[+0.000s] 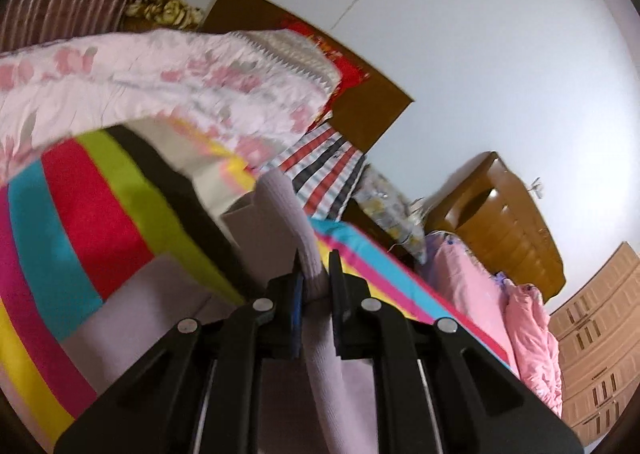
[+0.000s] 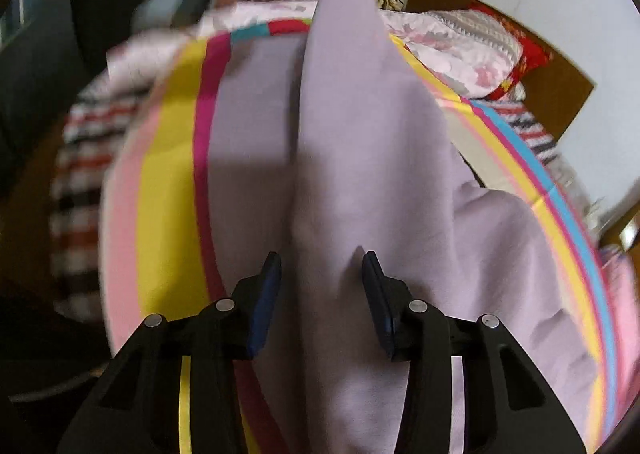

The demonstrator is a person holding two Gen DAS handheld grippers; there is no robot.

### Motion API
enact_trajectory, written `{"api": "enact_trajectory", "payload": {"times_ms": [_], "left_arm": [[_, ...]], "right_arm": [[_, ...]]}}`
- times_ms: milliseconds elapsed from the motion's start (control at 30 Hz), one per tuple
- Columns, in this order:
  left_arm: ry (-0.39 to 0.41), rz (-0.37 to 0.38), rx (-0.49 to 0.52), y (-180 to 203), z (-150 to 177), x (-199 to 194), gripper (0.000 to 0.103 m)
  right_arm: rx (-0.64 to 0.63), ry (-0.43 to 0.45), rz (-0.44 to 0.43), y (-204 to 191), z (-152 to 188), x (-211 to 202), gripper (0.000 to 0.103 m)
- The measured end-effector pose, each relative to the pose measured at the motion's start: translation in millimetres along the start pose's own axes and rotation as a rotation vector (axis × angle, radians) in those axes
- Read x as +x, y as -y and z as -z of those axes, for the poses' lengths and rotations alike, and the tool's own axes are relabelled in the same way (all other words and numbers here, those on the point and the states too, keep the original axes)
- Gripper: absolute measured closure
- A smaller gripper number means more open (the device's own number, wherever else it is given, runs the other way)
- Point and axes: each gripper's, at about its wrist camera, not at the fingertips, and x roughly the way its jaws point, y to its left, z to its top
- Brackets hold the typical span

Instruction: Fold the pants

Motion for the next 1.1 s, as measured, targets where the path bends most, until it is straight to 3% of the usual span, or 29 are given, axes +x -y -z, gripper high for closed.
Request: {"api": "enact_trajectory", "payload": {"times_ms": [67, 100, 133, 233, 333, 467, 567, 767, 833, 933, 1000, 1033, 1067, 1100], "left_arm": [[-0.007, 0.011, 0.006, 7.4, -8.4, -6.3, 0.093], [-0.008, 0.011, 0.015, 9.8, -9.5, -8.9, 0.093], [-0.007, 0.008, 0.027, 12.0, -10.4, -12.7, 0.093], [0.017, -0.002, 0.037, 5.3, -10.6, -31.9, 0.093], [0.060, -0.077, 0.021, -25.0, -1.3, -53.8, 0.093], [-0.020, -0.129, -0.088, -85.9, 32.6, -41.8, 0.093], [-0.085, -0.178, -0.112, -115.3, 58.9, -26.3, 0.093], [-0.061, -0.112, -0.084, -121.2, 64.2, -33.9, 0.093], [-0.059, -0.134, -0.056, -119.7, 66.8, -37.7, 0.093], [-0.115, -0.152, -0.099, -135.9, 79.5, -22.9, 0.092], [-0.095, -0.125, -0.110, -142.5, 84.6, -21.9, 0.088], [-0.082, -0.093, -0.122, -144.9, 85.5, -24.5, 0.077], [-0.074, -0.063, -0.135, -145.6, 86.5, -27.1, 0.057], [-0.063, -0.047, -0.144, -144.1, 87.4, -30.7, 0.045]], "right_arm": [[-0.038, 0.013, 0.073, -4.8, 0.7, 0.3, 0.069], [-0.051, 0.024, 0.122, -5.4, 0.6, -1.2, 0.093], [-0.048, 0.043, 0.131, -5.3, 0.8, -6.2, 0.098], [-0.036, 0.122, 0.157, -4.0, -2.3, -33.4, 0.098], [-0.034, 0.143, 0.141, -4.0, -3.6, -42.6, 0.098], [-0.037, 0.073, 0.095, -6.7, 6.3, -17.7, 0.098], [-0.046, 0.047, 0.086, -11.0, 8.7, -7.1, 0.098], [-0.041, 0.078, 0.108, -13.1, 3.9, -26.7, 0.098], [-0.042, 0.079, 0.104, -14.6, 4.9, -28.7, 0.098], [-0.056, 0.026, 0.074, -20.7, 10.6, -11.1, 0.096], [-0.066, 0.014, 0.068, -24.1, 14.1, -4.7, 0.090], [-0.061, 0.006, 0.065, -23.3, 13.5, -4.7, 0.089], [-0.052, 0.000, 0.053, -21.0, 13.0, -6.4, 0.088], [-0.042, -0.006, 0.032, -17.9, 13.3, -9.4, 0.080]]}}
